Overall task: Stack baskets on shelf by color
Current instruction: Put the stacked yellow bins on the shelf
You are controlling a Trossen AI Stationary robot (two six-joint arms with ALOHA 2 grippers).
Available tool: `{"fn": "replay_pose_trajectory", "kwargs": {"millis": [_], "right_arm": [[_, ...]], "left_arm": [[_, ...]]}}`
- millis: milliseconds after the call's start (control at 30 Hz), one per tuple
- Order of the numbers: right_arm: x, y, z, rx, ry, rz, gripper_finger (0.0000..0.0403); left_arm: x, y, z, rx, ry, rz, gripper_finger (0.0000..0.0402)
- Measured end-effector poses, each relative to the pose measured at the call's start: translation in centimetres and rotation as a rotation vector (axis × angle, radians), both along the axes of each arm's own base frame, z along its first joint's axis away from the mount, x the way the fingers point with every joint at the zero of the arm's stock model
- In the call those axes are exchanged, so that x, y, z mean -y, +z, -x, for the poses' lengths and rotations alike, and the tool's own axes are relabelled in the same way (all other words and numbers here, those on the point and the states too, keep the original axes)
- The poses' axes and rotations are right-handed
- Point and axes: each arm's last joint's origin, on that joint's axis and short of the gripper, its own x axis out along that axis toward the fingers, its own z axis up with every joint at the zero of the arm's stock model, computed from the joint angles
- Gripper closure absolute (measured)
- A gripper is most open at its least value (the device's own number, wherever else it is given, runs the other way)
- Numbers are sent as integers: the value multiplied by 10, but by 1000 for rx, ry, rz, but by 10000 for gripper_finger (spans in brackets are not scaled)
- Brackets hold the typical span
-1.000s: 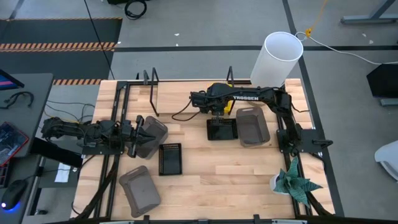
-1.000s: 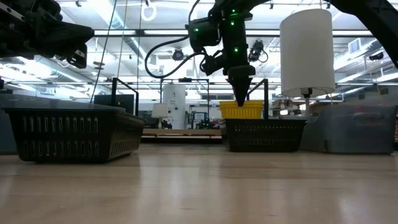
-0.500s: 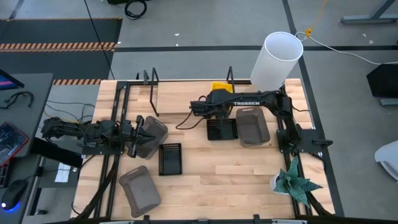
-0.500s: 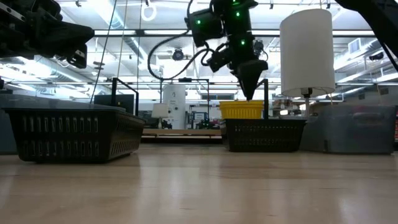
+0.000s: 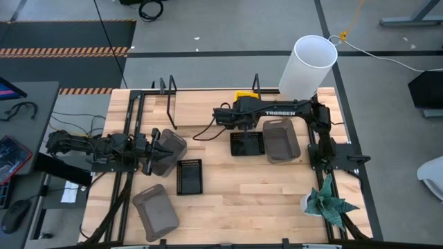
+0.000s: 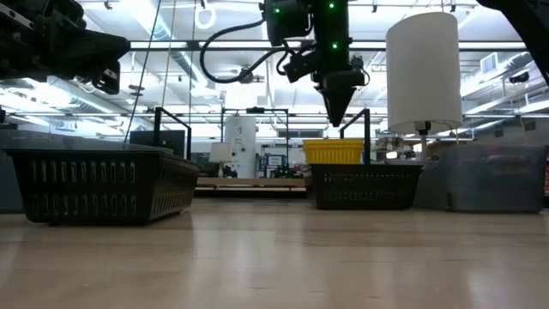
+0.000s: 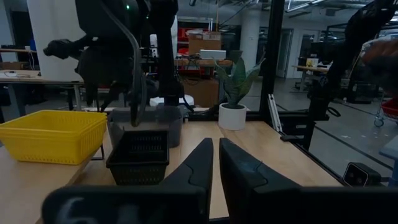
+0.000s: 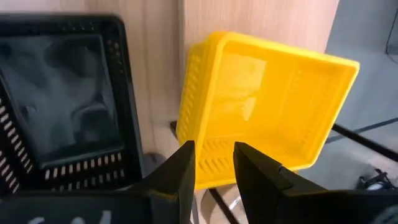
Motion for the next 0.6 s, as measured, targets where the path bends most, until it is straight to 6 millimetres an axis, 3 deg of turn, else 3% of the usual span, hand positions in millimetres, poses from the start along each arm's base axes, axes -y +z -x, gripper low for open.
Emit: {"fn": "replay_pose_trajectory", "kwargs": {"millis": [333, 600], "right_arm": [[9, 5, -30, 288, 87, 46, 288], [45, 3, -28, 368, 13, -23, 288]], "left_arm": [[0, 0, 0, 0, 0, 0, 376], [0, 0, 0, 0, 0, 0, 368]]}}
